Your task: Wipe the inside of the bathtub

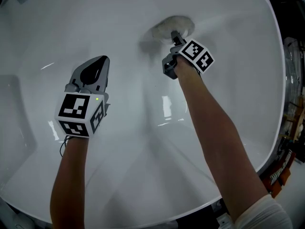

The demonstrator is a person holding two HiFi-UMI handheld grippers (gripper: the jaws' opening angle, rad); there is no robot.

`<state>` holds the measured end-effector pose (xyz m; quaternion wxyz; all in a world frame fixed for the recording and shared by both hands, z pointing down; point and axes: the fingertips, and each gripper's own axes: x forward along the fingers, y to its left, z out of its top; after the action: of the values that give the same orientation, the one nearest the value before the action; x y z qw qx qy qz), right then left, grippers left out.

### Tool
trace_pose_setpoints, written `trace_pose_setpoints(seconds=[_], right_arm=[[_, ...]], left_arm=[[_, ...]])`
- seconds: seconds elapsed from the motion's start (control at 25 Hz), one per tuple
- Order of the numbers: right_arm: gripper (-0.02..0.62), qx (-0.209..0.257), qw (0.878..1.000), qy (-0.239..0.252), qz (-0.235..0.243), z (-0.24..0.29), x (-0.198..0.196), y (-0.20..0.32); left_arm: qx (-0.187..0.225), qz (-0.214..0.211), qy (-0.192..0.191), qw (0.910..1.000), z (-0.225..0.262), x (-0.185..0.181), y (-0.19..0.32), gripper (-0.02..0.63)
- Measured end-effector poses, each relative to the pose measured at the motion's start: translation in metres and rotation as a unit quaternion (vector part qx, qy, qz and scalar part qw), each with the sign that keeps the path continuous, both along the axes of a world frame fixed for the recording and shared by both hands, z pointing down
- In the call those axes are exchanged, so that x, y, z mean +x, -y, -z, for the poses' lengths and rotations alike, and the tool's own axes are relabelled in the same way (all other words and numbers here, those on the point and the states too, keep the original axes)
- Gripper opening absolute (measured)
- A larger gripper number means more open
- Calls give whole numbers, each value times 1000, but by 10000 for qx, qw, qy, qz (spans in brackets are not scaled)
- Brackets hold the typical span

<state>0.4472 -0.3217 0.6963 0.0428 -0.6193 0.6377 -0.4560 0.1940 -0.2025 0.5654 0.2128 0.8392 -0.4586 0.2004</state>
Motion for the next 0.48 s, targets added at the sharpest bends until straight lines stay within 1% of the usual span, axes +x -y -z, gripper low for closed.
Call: trace_pose_setpoints(seconds=[0.08, 0.16, 0.24, 0.32, 0.4, 0.48], right_arm=[[81, -32, 10000, -11, 48, 8, -50, -4], [81, -30, 9999, -22, 99, 0, -84, -3], [81, -43, 9999, -55, 140, -18, -100, -2], [81, -79, 9998, -97, 170, -27, -117, -9], [81, -116, 9997, -118, 202, -14, -135, -18], [81, -134, 9996, -94, 244, -2, -140, -20]], left_arm=[[-4, 43, 14, 10000, 11, -50, -5, 6], [19, 96, 18, 10000, 2, -83, -5, 6], [34, 175, -14, 9998, -16, -99, -1, 6], [46, 233, -51, 9997, -22, -116, -6, 6], [58, 253, -27, 9997, -4, -132, -15, 6], [61, 285, 11, 9996, 10, -135, -16, 6]])
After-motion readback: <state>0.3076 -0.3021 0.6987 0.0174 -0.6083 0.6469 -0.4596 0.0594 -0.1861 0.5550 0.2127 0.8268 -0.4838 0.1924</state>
